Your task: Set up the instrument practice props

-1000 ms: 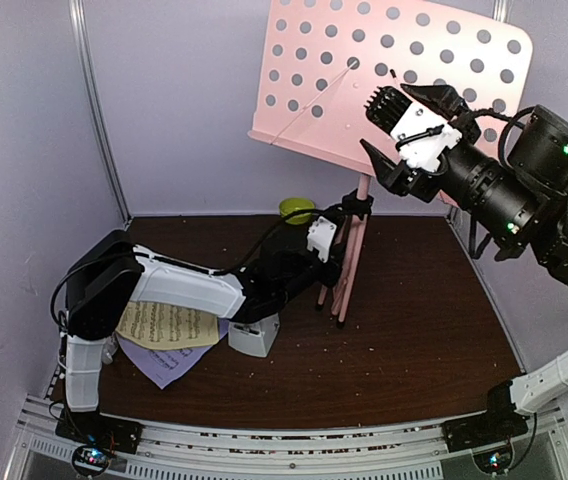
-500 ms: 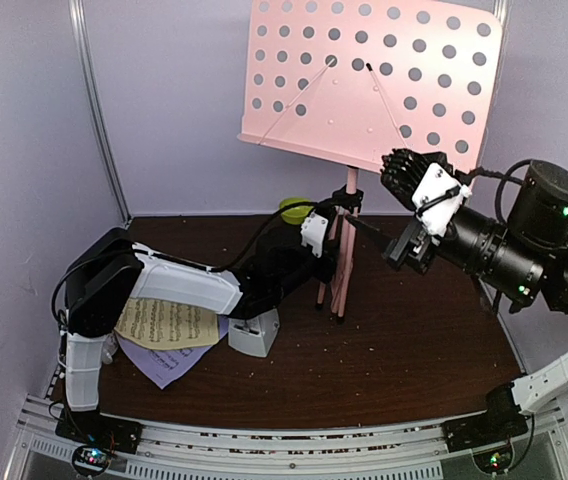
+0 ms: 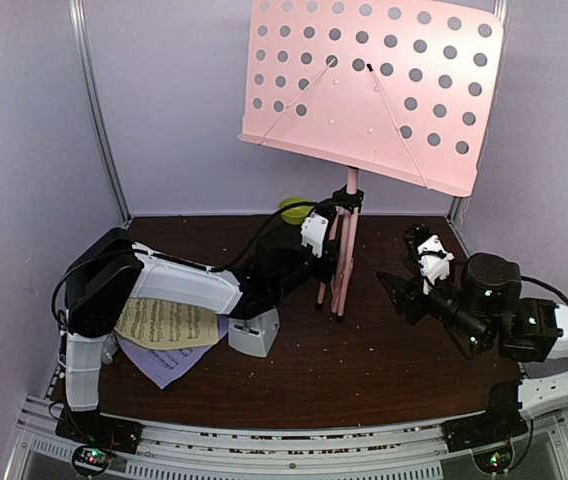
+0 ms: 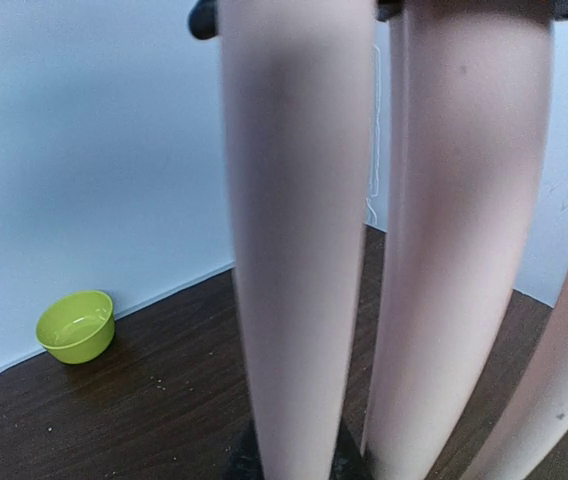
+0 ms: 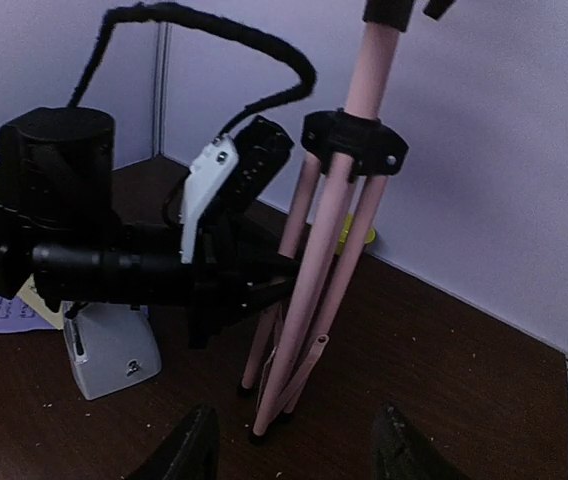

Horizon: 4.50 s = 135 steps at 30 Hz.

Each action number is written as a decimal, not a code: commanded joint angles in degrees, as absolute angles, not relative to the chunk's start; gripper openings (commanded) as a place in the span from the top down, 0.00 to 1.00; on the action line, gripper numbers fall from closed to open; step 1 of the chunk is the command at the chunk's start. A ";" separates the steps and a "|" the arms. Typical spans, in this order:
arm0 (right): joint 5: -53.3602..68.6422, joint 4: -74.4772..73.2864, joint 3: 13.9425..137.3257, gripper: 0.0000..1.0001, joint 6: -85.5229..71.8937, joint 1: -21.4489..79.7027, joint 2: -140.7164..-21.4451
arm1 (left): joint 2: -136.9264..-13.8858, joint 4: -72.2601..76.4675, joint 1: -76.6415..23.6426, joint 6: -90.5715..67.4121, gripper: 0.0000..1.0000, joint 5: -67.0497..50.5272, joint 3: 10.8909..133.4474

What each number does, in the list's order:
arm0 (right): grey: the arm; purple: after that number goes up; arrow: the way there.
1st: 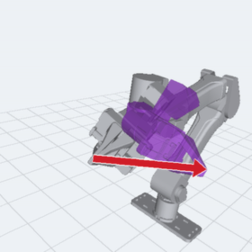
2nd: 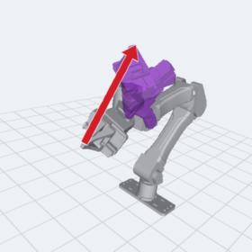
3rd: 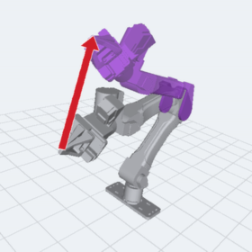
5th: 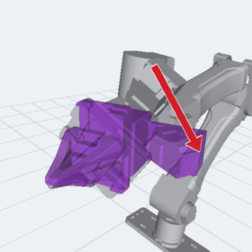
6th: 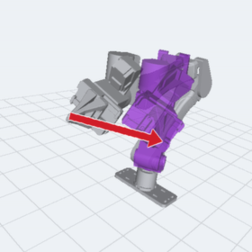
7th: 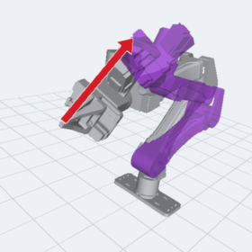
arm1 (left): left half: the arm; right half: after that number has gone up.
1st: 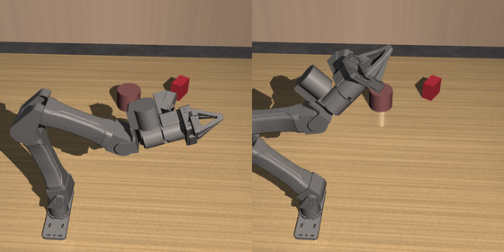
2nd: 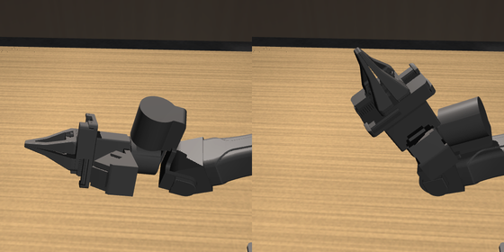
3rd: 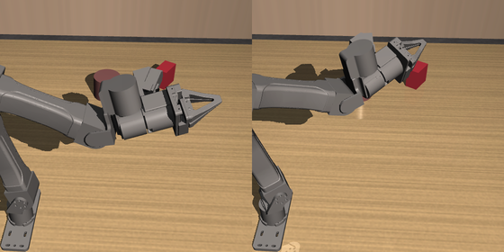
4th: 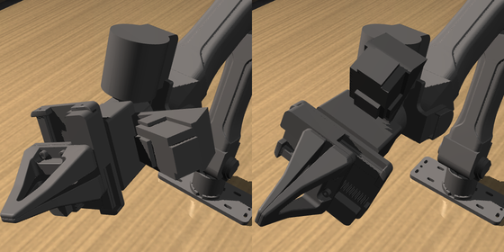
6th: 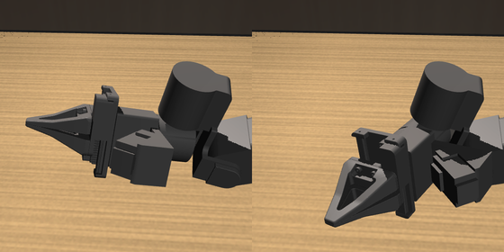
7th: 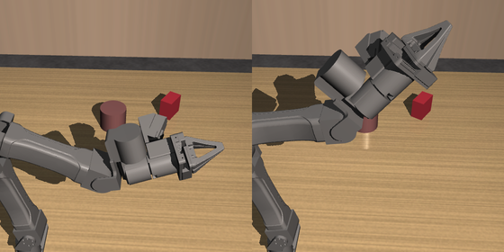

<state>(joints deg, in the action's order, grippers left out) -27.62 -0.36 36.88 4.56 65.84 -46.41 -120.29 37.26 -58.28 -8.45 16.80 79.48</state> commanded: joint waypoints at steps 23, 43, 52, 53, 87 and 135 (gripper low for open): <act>-13.00 19.82 44.17 0.60 -5.92 49.24 -73.25 | -118.20 32.61 -57.65 -8.53 1.00 18.12 77.52; -14.08 23.78 44.56 0.73 -5.89 47.78 -80.81 | -117.56 33.95 -57.66 -7.58 1.00 16.90 76.03; -13.56 21.22 45.45 0.95 -6.24 46.80 -79.86 | -117.53 33.88 -57.66 -7.48 1.00 17.14 76.02; -13.66 20.74 45.36 0.98 -6.26 46.83 -79.13 | -117.54 33.78 -57.66 -7.47 1.00 17.35 76.02; -14.97 -4.82 42.98 1.00 -3.15 41.43 -57.85 | -109.33 29.15 -54.46 2.74 1.00 22.72 68.09; -7.45 -9.19 51.19 1.00 -2.51 41.54 -67.40 | -110.22 16.39 -50.89 4.35 0.73 12.21 74.80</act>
